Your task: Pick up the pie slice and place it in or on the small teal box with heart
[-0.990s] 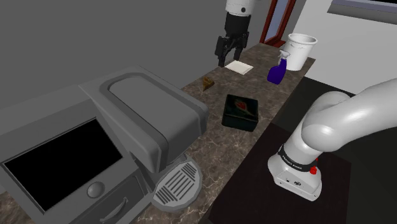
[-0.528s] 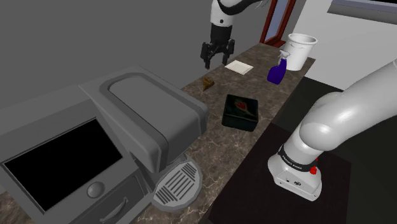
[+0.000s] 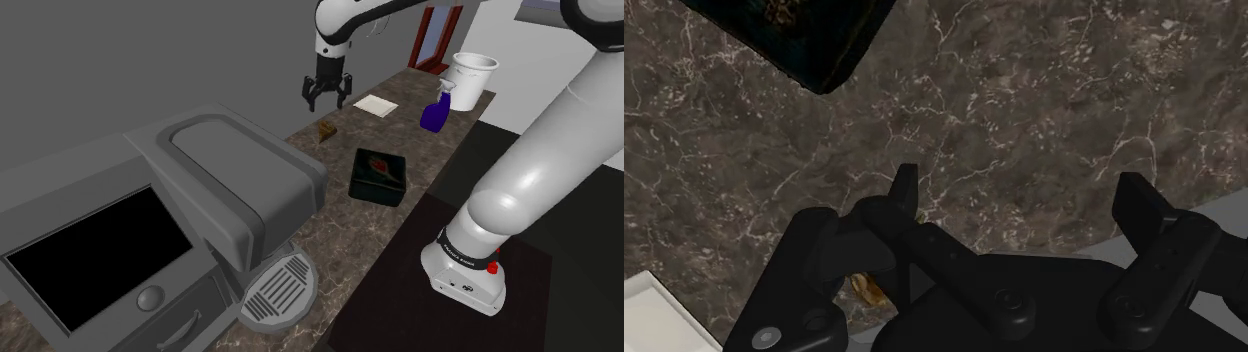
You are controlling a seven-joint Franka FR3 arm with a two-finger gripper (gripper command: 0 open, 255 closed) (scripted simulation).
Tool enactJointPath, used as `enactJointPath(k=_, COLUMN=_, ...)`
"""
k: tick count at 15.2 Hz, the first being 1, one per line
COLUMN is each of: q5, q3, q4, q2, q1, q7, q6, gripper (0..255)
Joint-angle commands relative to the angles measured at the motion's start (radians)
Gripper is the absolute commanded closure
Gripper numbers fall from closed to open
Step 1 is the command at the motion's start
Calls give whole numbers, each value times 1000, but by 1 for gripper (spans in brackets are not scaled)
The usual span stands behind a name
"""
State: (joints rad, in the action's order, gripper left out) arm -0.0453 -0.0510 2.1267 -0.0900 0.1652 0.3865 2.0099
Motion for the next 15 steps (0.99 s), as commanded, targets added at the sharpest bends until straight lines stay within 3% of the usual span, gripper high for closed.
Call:
enactJointPath(k=1, q5=2, q3=9, q4=-42, q2=72, q1=12, q7=35, q6=25, gripper=0)
enactJointPath(k=15, q5=-36, q3=97, q4=-395, q2=538, q1=92, q7=221, q6=102, gripper=0)
